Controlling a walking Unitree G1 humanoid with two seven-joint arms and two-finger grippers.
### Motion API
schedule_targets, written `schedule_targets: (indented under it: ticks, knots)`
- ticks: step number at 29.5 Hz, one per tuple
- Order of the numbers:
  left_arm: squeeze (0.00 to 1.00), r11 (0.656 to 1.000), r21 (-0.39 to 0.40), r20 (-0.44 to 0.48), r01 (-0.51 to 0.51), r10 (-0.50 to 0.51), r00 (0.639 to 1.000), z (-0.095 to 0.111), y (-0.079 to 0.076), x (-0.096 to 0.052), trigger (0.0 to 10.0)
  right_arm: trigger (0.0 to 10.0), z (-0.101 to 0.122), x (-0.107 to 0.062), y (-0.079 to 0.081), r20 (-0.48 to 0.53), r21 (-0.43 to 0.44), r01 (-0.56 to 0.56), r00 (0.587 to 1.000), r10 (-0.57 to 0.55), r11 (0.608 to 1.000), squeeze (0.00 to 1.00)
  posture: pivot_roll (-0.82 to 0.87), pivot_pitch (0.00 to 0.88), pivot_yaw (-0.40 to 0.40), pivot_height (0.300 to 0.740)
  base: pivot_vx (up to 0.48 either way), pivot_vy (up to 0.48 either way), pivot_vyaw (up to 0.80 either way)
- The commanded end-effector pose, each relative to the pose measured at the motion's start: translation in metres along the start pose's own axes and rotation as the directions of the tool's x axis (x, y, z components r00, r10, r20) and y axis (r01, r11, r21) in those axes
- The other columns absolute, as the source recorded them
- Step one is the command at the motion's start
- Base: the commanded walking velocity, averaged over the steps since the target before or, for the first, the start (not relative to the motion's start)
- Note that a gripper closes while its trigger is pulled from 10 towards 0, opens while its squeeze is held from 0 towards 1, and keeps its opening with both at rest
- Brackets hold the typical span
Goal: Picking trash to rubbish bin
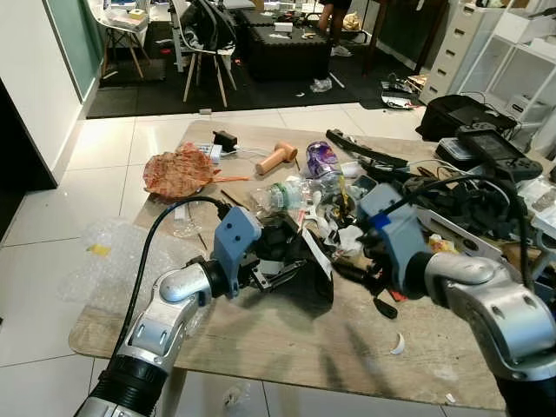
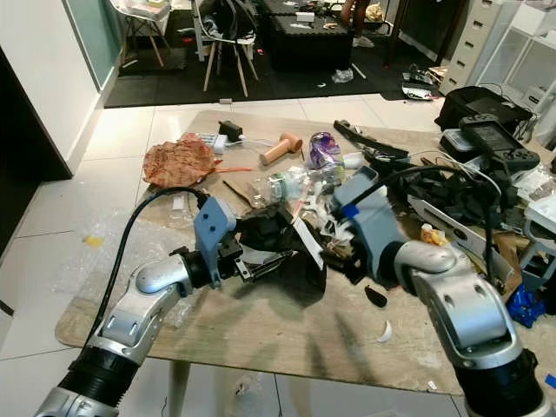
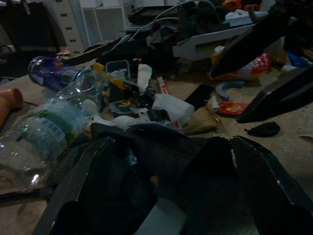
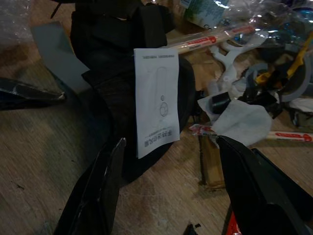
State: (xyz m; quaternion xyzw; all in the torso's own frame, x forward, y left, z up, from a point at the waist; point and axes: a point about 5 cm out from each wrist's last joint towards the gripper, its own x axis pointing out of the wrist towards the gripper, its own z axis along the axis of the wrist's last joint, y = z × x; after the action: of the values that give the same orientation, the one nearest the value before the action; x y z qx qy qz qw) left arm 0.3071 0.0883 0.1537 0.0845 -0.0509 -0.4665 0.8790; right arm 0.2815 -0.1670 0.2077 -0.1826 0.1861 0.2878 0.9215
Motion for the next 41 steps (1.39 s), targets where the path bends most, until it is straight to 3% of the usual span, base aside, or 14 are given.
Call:
schedule_targets:
  ticks: [1, 23, 31, 34, 41]
  knots:
    - [0.0, 1.0, -0.009, -0.011, 0.005, -0.006, 1.0, -0.002, 0.001, -0.001, 10.0, 10.0, -0.006, 0.002, 0.003, -0.029, 0.008, -0.018, 0.999, 0.018, 1.0, 0.0, -0.13, 0.074, -0.014, 0.74, 0.0, 0.0, 0.0]
    - [0.0, 1.0, -0.007, -0.009, 0.005, -0.005, 1.0, -0.002, 0.001, 0.0, 10.0, 10.0, -0.026, 0.009, -0.009, -0.106, -0.014, 0.065, 0.992, -0.066, 0.998, 0.0, -0.13, 0.073, -0.013, 0.74, 0.0, 0.0, 0.0]
    - [0.0, 1.0, -0.007, 0.007, -0.004, 0.004, 1.0, 0.0, 0.002, 0.0, 10.0, 10.0, -0.034, 0.024, -0.011, -0.068, -0.02, 0.094, 0.993, -0.095, 0.995, 0.0, -0.12, 0.066, -0.014, 0.74, 0.0, 0.0, 0.0]
    - [0.0, 0.999, -0.017, 0.01, 0.041, -0.041, 0.999, -0.001, -0.004, -0.003, 10.0, 10.0, -0.045, 0.036, -0.014, -0.039, -0.038, 0.13, 0.991, -0.131, 0.991, 0.0, -0.12, 0.06, -0.013, 0.74, 0.0, 0.0, 0.0]
    - [0.0, 0.998, -0.021, 0.022, 0.065, -0.065, 0.998, 0.0, -0.008, -0.004, 10.0, 10.0, -0.05, 0.044, -0.017, 0.001, -0.073, 0.176, 0.984, -0.176, 0.982, 0.0, -0.12, 0.052, -0.015, 0.74, 0.0, 0.0, 0.0]
